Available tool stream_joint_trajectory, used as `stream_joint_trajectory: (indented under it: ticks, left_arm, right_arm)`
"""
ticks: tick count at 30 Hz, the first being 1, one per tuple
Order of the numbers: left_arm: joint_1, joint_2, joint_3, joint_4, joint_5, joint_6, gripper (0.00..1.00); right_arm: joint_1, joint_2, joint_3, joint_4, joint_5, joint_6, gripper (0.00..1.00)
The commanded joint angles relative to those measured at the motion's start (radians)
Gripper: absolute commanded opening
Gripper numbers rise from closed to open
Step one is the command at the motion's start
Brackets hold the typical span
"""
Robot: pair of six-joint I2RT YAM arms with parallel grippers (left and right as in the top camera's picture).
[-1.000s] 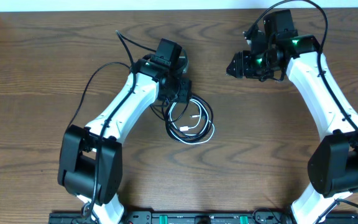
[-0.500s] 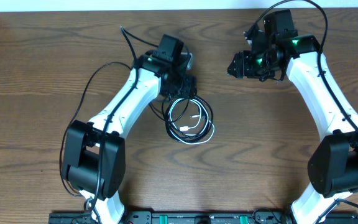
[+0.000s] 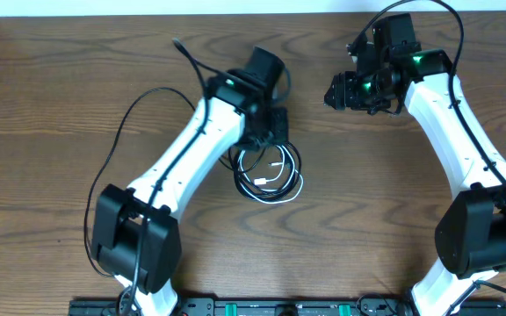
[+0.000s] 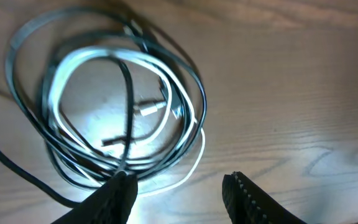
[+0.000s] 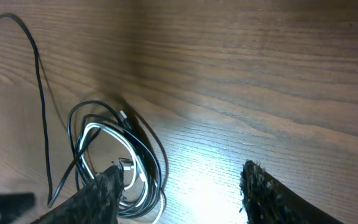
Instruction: Untangle cables
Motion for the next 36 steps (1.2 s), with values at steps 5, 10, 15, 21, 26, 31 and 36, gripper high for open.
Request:
stream_joint_trajectory:
  ticks: [5, 10, 15, 21, 26, 31, 36]
  left_arm:
    - [-0.036, 0.087, -0.047, 0.027, -0.051, -0.138, 0.49]
    - [-0.037, 0.161, -0.047, 0.096, -0.051, -0.138, 0.49]
    - [-0.037, 0.227, -0.047, 0.163, -0.051, -0.139, 0.47]
    - [-0.037, 0.255, -0.047, 0.199, -0.061, -0.139, 0.44]
    - [-0.037, 0.26, -0.047, 0.2, -0.104, -0.138, 0.44]
    - [-0.039, 0.261, -0.068, 0.2, -0.104, -0.139, 0.4]
    - [-0.039, 0.261, -0.09, 0.203, -0.111, -0.139, 0.27]
  right_arm:
    - [0.002, 0.001, -0.003, -0.003, 0.018, -0.01, 0.58]
    - [0.002, 0.001, -0.003, -0.003, 0.018, -0.01, 0.58]
    - [0.002, 0.001, -0.003, -0.003, 0.018, -0.01, 0.58]
    - [0.002, 0.001, -0.003, -0.003, 0.018, -0.01, 0.58]
    - [0.002, 0.001, -0.003, -0.003, 0.018, -0.01, 0.58]
    - [0.002, 0.001, -0.003, -0.003, 0.018, -0.01, 0.59]
    - [0.002, 0.001, -0.003, -0.003, 0.018, -0.01, 0.59]
